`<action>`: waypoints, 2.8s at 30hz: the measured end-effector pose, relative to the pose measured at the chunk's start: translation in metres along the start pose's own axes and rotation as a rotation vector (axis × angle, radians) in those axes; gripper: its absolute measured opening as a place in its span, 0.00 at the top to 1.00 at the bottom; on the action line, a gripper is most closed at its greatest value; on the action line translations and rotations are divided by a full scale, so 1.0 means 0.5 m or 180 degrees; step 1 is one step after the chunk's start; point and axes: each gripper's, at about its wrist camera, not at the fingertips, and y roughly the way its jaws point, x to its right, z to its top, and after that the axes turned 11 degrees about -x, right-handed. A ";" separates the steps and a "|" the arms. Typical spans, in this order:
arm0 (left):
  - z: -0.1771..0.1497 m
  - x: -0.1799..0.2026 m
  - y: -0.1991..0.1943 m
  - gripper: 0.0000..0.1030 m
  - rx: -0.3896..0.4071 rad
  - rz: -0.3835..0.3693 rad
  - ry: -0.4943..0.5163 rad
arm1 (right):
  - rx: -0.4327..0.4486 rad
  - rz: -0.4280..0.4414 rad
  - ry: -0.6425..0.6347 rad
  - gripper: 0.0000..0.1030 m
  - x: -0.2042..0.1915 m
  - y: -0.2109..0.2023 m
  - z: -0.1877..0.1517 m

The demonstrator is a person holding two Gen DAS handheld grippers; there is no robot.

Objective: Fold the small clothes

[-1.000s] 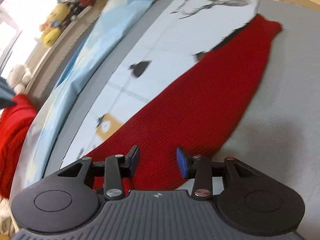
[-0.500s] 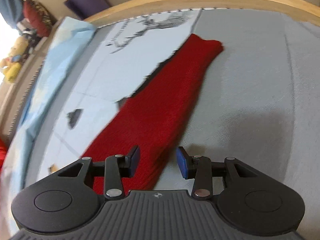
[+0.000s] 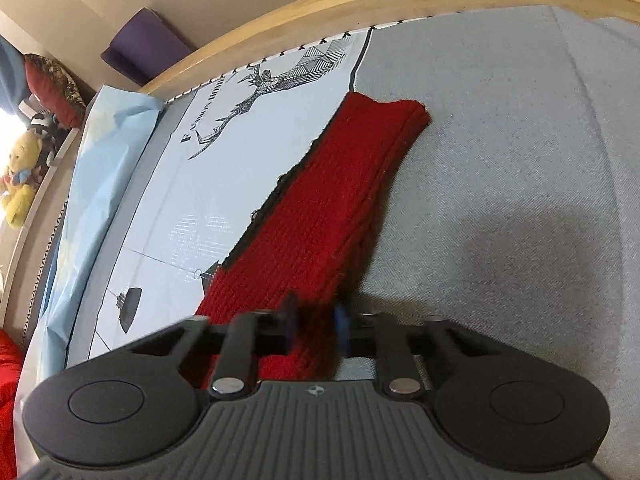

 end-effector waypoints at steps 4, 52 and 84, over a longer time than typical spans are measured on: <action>0.004 -0.013 -0.004 0.74 0.0012 0.0018 -0.0058 | 0.0370 -0.0324 -0.0502 0.88 -0.072 -0.029 -0.024; 0.046 -0.168 0.073 0.93 -0.0432 -0.0499 -0.1078 | -0.1553 0.0560 -0.2392 0.55 -0.415 -0.120 -0.526; 0.034 -0.076 0.070 0.82 0.0117 0.0334 -0.0209 | -0.0985 0.0407 -0.1860 0.55 -0.355 -0.135 -0.406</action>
